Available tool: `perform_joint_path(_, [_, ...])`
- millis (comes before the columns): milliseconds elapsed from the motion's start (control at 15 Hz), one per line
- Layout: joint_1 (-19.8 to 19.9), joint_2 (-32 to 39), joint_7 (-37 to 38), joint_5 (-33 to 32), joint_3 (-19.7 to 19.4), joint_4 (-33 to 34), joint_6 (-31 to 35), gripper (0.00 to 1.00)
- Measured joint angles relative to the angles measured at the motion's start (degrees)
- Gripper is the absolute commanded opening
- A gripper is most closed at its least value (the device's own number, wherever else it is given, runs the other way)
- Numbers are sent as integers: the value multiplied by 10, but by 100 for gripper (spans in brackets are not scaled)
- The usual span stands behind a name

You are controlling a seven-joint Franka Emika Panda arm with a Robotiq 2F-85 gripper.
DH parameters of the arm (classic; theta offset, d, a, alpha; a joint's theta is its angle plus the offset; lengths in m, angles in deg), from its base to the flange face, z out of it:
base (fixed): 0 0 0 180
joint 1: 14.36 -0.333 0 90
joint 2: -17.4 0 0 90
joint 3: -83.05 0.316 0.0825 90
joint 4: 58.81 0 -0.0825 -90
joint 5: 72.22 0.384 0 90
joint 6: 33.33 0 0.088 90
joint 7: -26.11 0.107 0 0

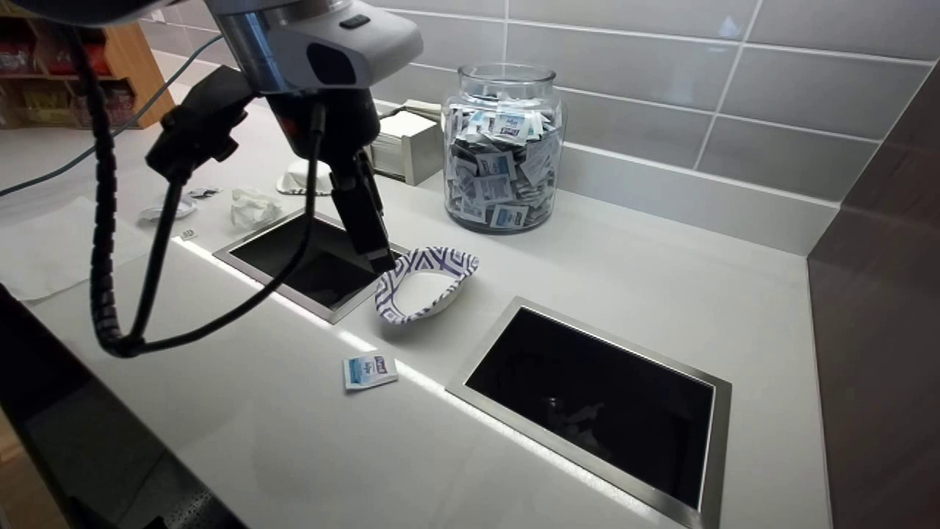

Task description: Pick up the paper bowl, press the paper bowl on the kitchen counter three times and put it into the left bin

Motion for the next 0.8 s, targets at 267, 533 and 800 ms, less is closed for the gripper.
perform_joint_path(267, [0,57,-30,-4,-3,42,6,100])
perform_joint_path(533, [0,116,-58,-5,-3,91,6,100])
perform_joint_path(800, [-1,172,-90,0,5,133,10,100])
